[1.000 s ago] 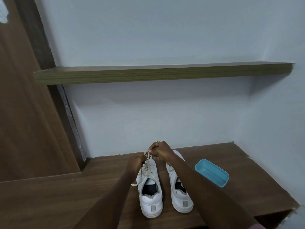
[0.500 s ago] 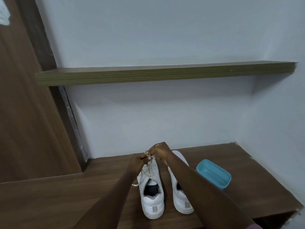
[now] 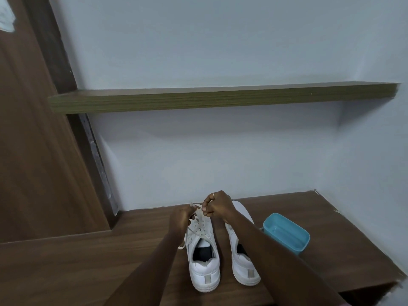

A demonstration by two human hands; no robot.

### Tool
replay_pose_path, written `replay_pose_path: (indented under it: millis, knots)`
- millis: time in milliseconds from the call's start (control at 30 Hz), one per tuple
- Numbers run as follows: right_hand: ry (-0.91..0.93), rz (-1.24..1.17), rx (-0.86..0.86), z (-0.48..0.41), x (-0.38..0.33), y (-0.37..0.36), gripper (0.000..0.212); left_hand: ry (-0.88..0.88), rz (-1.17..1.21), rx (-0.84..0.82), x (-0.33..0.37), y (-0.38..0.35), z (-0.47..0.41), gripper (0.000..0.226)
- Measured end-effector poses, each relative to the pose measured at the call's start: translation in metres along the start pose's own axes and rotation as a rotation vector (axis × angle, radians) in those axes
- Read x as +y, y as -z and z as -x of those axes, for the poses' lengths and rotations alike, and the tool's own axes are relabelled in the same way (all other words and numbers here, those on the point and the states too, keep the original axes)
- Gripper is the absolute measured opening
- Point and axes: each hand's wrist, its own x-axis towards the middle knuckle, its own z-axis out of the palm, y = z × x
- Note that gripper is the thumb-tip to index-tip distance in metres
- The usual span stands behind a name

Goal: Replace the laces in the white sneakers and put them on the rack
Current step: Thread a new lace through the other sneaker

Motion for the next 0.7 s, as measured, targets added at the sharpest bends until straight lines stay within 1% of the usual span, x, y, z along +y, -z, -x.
replay_pose_path:
  millis: [67,200,333,400,467,533,700]
  knots:
    - [0.01,0.039,0.032,-0.001,0.001,0.002,0.015,0.012,0.002,0.032,-0.005,0.002,-0.001,0.032]
    - [0.016,0.09,0.062,-0.005,0.006,0.006,0.024,0.035,-0.034,0.013,-0.013,0.002,-0.004,0.036]
    - [0.024,0.054,-0.061,-0.008,0.009,0.0,0.016,0.043,-0.031,0.005,-0.012,0.003,-0.007,0.031]
    - [0.062,0.02,-0.108,-0.008,0.013,-0.007,0.019,0.043,-0.013,0.001,-0.012,0.003,-0.009,0.033]
    - [0.105,0.003,-0.106,-0.009,0.017,-0.013,0.024,0.048,0.003,-0.008,-0.012,0.003,-0.009,0.031]
    - [0.138,0.046,-0.055,-0.011,0.02,-0.017,0.027,0.045,0.01,-0.025,-0.013,0.003,-0.011,0.029]
    - [0.171,0.252,0.003,-0.012,0.022,-0.024,0.025,0.0,0.012,-0.093,-0.015,0.003,-0.011,0.041]
